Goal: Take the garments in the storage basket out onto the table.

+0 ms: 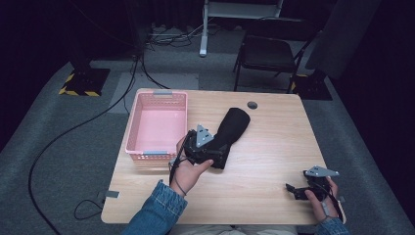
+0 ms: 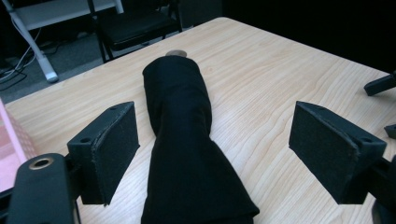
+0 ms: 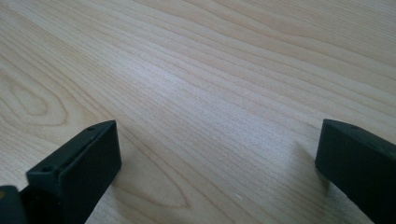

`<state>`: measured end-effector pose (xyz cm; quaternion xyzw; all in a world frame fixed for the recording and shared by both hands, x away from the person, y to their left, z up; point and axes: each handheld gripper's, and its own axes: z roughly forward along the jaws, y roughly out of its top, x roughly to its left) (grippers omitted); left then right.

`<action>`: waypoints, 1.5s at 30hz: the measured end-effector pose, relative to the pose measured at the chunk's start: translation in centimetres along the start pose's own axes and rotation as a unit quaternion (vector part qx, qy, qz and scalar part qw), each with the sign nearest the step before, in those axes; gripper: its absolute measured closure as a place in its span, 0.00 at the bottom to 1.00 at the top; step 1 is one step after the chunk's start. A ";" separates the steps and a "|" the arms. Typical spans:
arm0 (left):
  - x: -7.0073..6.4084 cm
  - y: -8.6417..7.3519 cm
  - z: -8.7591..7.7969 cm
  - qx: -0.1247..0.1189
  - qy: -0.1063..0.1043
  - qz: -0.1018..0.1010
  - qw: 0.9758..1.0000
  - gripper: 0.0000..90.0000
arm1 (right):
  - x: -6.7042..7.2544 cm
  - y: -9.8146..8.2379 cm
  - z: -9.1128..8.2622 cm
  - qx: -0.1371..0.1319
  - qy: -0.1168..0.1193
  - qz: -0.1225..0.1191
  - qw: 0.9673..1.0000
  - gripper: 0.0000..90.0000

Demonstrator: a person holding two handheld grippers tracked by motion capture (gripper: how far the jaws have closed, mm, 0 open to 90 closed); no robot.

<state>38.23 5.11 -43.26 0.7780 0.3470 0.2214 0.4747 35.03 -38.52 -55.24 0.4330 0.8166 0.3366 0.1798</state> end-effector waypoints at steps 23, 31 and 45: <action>1.9 -3.0 -3.0 0.013 0.032 0.007 0.999 0.17 | 0.0 0.0 0.0 0.000 0.000 -0.001 1.000 0.00; 2.6 -4.2 -4.0 0.015 0.038 0.006 0.999 0.17 | 0.0 0.0 0.0 0.000 0.000 0.000 1.000 0.00; 3.4 -6.3 -5.3 0.022 0.049 -0.008 0.999 0.17 | 0.0 0.0 0.0 0.000 0.000 0.000 1.000 0.00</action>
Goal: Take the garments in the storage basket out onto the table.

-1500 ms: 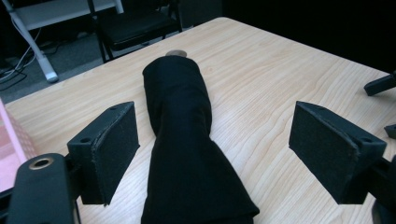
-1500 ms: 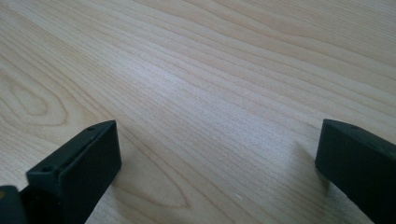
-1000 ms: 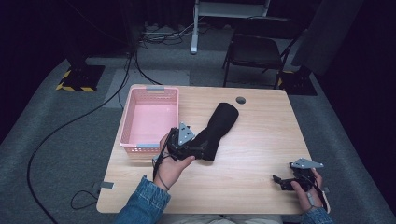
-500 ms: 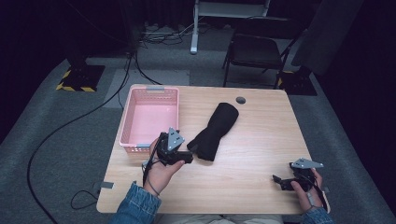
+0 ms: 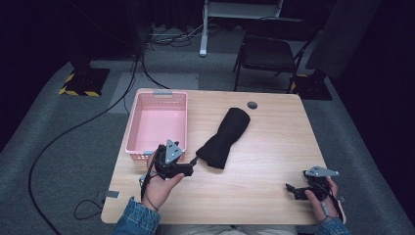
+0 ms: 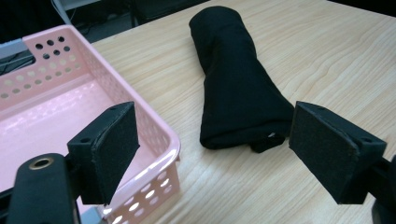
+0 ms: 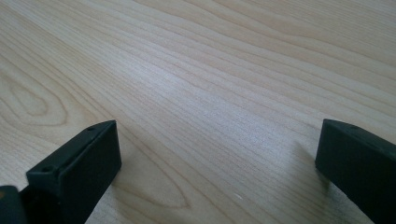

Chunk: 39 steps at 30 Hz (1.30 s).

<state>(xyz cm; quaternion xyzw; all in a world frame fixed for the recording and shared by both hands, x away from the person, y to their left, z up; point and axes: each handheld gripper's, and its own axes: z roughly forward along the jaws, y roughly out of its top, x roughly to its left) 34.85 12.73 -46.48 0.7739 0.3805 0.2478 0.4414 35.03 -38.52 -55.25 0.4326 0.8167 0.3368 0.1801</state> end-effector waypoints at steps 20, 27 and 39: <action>1.1 -3.0 -0.7 0.021 0.015 -0.017 1.000 0.17 | 0.0 0.0 0.0 0.000 0.000 0.000 1.000 0.00; 1.2 -4.1 -0.5 0.033 0.014 -0.020 0.999 0.17 | 0.0 0.0 0.0 0.000 0.000 0.000 1.000 0.00; 1.8 -5.9 -0.6 0.051 0.019 -0.029 0.998 0.16 | 0.0 0.0 0.0 0.000 0.001 0.000 1.000 0.00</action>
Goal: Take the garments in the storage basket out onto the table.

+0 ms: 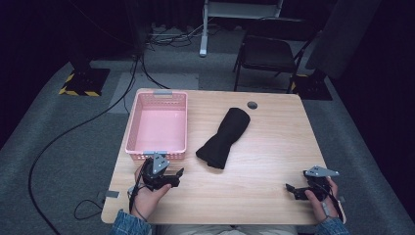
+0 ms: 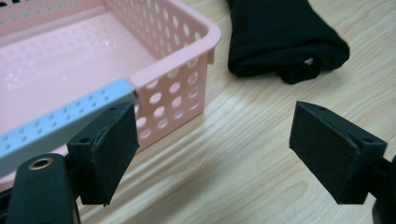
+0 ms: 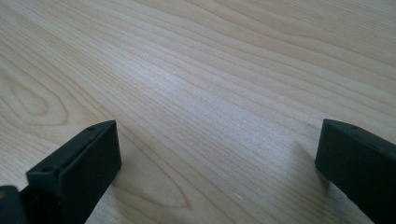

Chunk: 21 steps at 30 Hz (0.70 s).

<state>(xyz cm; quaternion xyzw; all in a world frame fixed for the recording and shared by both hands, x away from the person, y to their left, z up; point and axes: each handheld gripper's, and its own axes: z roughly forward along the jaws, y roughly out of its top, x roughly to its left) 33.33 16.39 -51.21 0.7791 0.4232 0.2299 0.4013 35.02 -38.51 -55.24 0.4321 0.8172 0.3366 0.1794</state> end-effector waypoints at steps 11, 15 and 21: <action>0.9 -1.7 0.6 0.027 0.003 -0.014 1.000 0.16 | 0.0 0.0 0.0 0.000 0.001 -0.001 1.000 0.00; 1.3 -2.3 1.1 0.043 0.004 -0.023 0.999 0.16 | 0.0 0.0 0.0 0.000 0.001 -0.001 1.000 0.00; 1.6 -2.8 1.3 0.054 0.005 -0.027 0.998 0.17 | 0.0 0.0 0.0 0.000 0.002 -0.002 1.000 0.00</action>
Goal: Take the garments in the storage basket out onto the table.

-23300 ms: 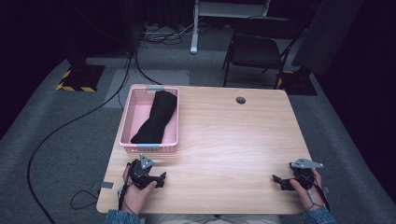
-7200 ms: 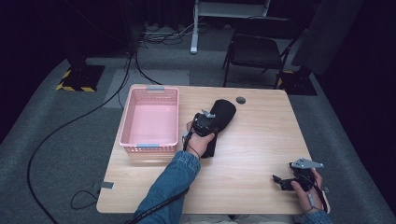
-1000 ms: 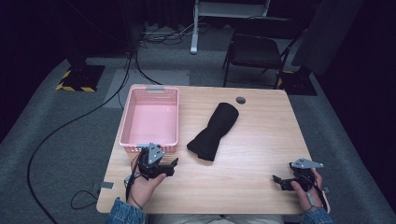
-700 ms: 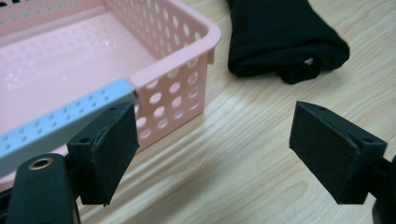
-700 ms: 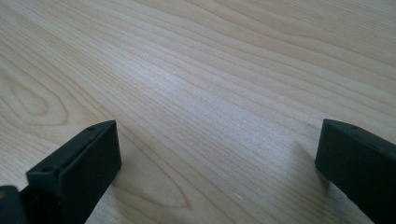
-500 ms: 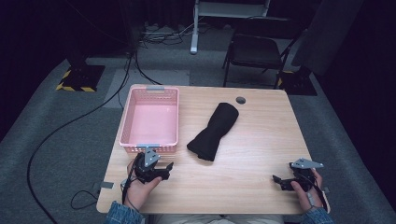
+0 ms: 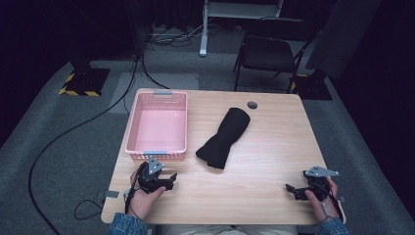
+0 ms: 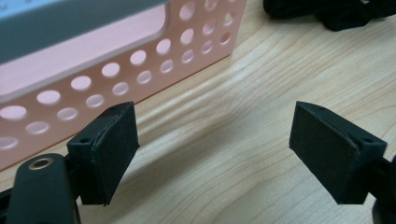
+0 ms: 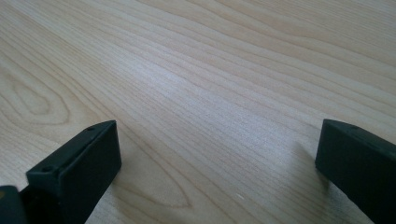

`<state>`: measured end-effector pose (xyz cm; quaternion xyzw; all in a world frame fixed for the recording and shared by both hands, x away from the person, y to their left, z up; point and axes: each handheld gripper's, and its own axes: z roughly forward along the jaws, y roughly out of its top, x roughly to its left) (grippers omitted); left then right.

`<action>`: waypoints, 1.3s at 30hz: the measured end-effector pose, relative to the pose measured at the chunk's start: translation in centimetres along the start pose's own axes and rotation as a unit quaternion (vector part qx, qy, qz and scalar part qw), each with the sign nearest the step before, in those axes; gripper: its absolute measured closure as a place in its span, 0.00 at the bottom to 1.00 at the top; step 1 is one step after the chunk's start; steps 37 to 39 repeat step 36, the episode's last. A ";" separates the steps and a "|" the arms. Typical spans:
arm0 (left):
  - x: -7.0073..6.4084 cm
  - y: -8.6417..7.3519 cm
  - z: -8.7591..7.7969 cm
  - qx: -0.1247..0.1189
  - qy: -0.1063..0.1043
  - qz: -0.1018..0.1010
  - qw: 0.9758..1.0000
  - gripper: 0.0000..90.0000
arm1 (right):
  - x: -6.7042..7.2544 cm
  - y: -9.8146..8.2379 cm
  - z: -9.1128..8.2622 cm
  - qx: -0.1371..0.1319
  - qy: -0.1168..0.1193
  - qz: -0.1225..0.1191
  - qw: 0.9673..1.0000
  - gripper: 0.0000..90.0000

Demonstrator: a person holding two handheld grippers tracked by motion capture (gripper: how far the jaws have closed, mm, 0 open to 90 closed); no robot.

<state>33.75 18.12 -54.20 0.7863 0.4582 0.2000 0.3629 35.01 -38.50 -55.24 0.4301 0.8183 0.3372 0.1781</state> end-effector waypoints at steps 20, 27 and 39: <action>0.4 -0.8 0.5 0.038 0.004 0.002 0.999 0.16 | 0.0 0.0 0.0 0.000 0.000 0.000 1.000 0.00; 0.5 -0.9 0.7 0.048 -0.003 0.002 0.999 0.04 | 0.0 0.0 0.0 0.000 0.000 0.000 1.000 0.00; 0.5 -1.0 0.7 0.053 -0.002 0.002 0.999 0.00 | 0.0 0.0 0.0 0.000 0.000 0.000 1.000 0.00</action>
